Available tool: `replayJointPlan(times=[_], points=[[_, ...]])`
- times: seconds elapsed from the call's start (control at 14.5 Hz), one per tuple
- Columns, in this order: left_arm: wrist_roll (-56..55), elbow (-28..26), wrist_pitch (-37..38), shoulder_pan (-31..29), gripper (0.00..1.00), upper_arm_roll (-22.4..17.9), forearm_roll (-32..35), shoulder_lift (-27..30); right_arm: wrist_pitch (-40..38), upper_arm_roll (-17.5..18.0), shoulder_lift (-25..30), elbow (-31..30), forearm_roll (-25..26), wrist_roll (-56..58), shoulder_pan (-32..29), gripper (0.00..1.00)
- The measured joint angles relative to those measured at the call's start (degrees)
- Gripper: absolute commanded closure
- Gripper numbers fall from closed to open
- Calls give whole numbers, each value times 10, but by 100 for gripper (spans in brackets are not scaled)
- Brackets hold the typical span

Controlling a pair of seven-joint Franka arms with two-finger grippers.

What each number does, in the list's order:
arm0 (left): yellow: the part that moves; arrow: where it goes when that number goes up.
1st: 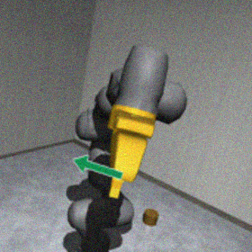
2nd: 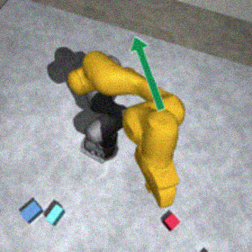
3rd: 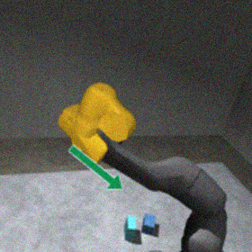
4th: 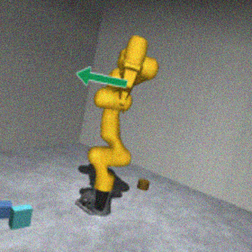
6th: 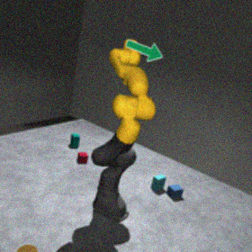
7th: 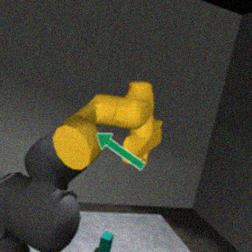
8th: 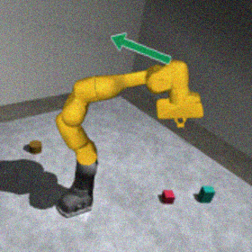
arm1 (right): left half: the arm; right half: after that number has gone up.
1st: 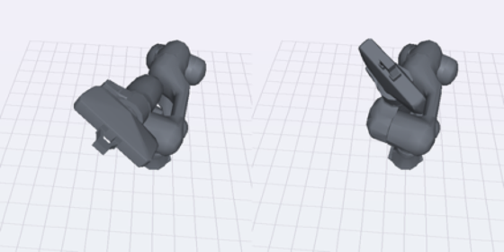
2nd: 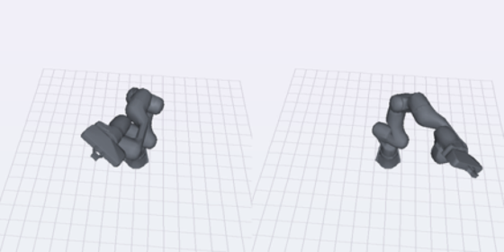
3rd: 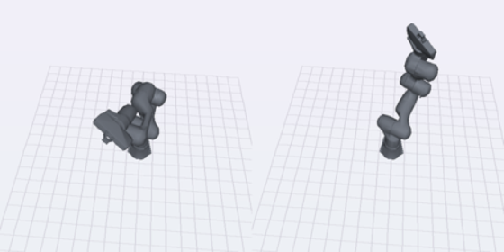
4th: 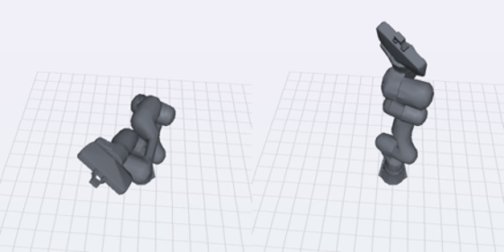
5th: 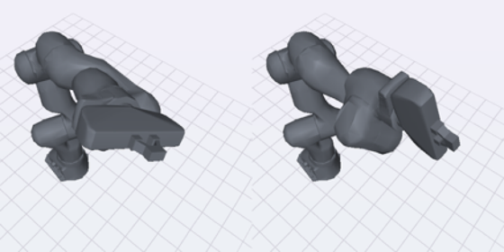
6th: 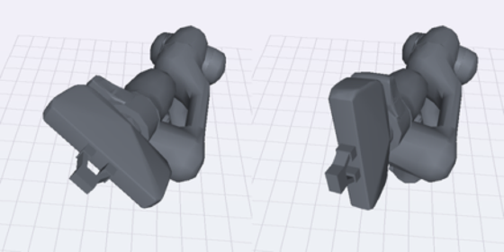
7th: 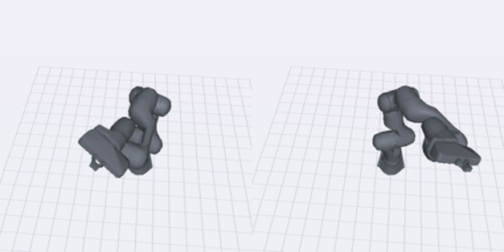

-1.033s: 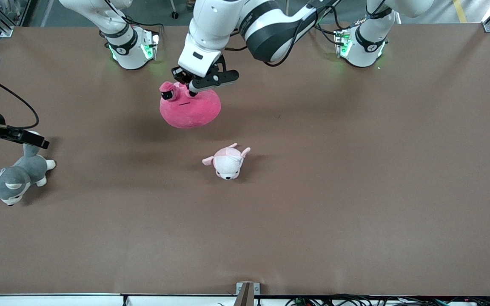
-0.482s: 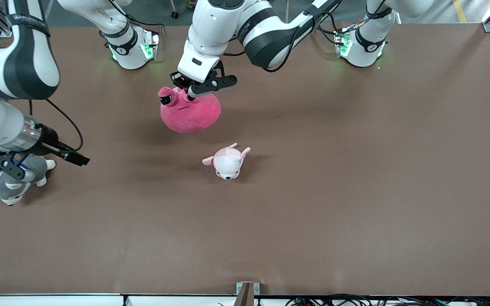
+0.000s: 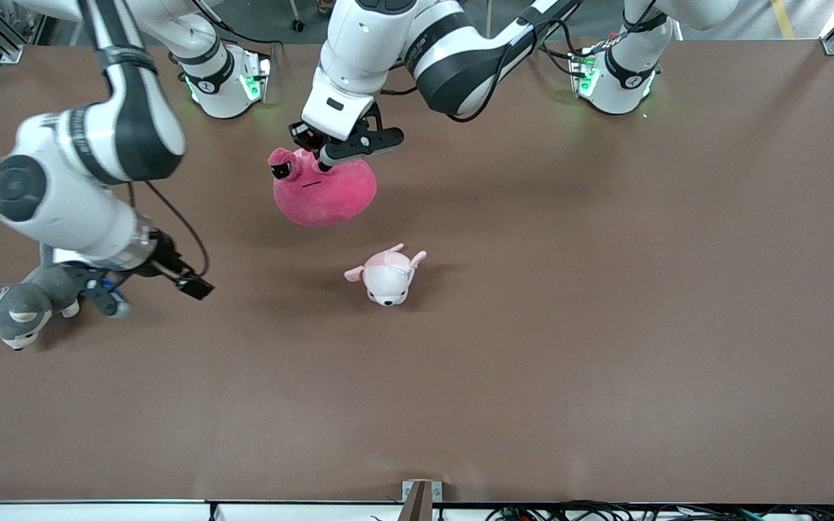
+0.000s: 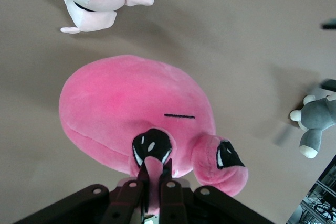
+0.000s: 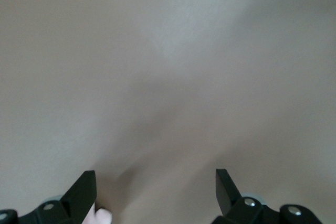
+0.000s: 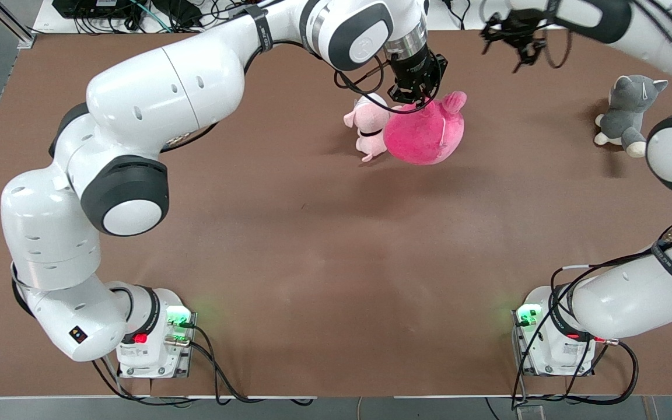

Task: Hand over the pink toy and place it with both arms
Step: 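Hold the pink toy up while the right gripper reaches toward it, then grasp the pink toy with the right gripper beside the left gripper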

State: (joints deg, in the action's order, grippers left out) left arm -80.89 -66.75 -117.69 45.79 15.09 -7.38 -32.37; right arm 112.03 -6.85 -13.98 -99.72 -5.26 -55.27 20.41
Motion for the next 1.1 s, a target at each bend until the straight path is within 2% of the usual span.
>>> replayJointPlan(times=[0.14,0.28,0.48,0.76,1.1], points=[[0,0,0,0,100,0,0,0,-9,0,0,1,-3,-43,23,0],[0,1,0,0,100,0,0,0,-39,-2,10,3,-34,-55,26,0],[0,2,1,0,100,-1,0,0,-76,-7,59,-7,-69,-80,24,0],[0,3,1,0,100,-2,0,0,-83,-2,135,-56,-74,-173,62,0],[0,3,1,0,100,-3,0,0,-51,1,144,-93,-74,-244,123,3]])
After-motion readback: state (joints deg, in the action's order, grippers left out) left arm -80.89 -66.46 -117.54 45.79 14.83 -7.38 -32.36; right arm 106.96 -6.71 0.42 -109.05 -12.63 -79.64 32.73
